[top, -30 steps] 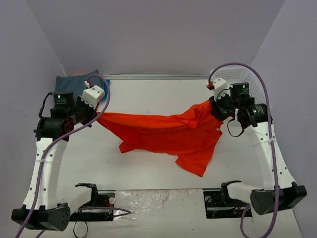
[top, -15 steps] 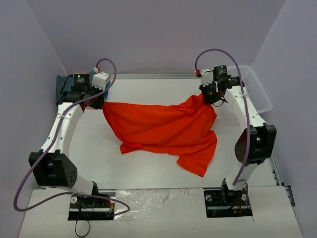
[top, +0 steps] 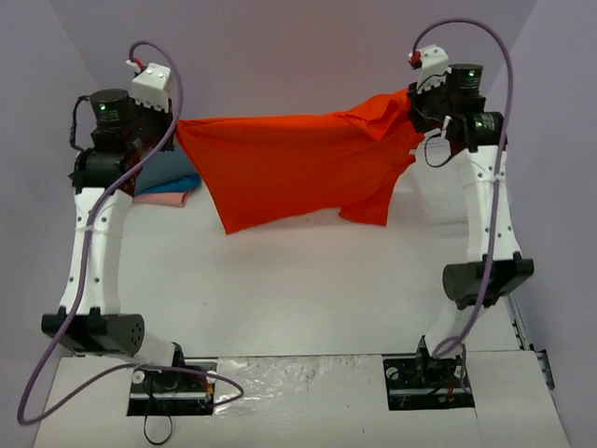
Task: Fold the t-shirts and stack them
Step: Flatten out the tshirt
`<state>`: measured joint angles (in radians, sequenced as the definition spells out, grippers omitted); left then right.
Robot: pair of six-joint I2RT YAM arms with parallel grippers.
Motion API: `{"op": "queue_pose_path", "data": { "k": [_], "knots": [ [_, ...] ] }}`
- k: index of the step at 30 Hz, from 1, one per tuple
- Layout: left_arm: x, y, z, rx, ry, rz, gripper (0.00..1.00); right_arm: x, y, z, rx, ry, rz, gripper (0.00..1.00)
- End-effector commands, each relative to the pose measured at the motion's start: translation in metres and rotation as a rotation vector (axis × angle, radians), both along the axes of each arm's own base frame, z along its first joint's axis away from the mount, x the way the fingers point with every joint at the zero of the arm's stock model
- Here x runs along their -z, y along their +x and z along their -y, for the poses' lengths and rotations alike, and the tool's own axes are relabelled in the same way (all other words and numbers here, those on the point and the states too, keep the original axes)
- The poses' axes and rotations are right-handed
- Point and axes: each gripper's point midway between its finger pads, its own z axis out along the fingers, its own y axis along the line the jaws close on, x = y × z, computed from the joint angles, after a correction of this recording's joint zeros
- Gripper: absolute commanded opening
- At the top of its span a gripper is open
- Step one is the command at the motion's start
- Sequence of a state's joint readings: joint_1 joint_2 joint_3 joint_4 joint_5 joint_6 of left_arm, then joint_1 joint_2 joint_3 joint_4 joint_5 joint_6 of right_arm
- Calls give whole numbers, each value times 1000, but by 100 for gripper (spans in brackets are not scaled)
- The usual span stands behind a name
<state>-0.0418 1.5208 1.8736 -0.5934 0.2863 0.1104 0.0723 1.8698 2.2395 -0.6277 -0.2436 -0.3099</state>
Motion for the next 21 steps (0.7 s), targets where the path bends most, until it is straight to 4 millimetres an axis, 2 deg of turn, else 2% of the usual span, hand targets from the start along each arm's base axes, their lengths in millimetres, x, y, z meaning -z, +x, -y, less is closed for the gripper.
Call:
{"op": "queue_pose_path", "data": {
  "k": [1,2,3,5,6,7,8,9,10,11,12,13,14,16,18,20,21],
  "knots": [
    [-72,-54,-10,-29,-14,197,2,-77,-63,2,-11,30,164,0],
    [-70,-69,-11,-31,-8,207,2,-77,-74,2,-19,35,166,0],
    [-65,-76,-11,-27,-3,201,2,-72,-95,1,-30,39,154,0],
    [-50,-100,-12,-22,18,173,2,-65,-117,1,-38,42,141,0],
    [-46,-108,-13,-26,22,166,2,-59,-141,2,-43,43,137,0],
    [-53,-129,-15,-28,26,201,2,-57,-153,3,-42,42,138,0],
    [-44,-137,-17,-37,33,191,2,-56,-165,4,-35,44,147,0],
    [-47,-147,-18,-42,35,210,2,-59,-190,7,-24,52,173,0],
    [-58,-168,-19,-47,35,254,2,-61,-202,9,-19,51,192,0],
    [-65,-179,-21,-53,36,279,2,-67,-215,12,-7,49,218,0],
    [-73,-188,-23,-61,38,305,2,-81,-236,15,8,58,276,0],
    [-75,-197,-24,-67,38,302,2,-88,-245,20,32,55,304,0],
    [-88,-205,-24,-66,40,332,2,-98,-258,23,44,61,340,0],
    [-95,-206,-25,-70,45,344,2,-108,-266,26,62,62,372,0],
    [-98,-201,-28,-81,62,348,2,-109,-260,28,73,53,366,0],
    [-92,-183,-29,-86,74,325,2,-106,-247,33,94,27,350,0],
    [-88,-176,-30,-88,78,315,2,-97,-232,33,94,14,314,0]
  ]
}}
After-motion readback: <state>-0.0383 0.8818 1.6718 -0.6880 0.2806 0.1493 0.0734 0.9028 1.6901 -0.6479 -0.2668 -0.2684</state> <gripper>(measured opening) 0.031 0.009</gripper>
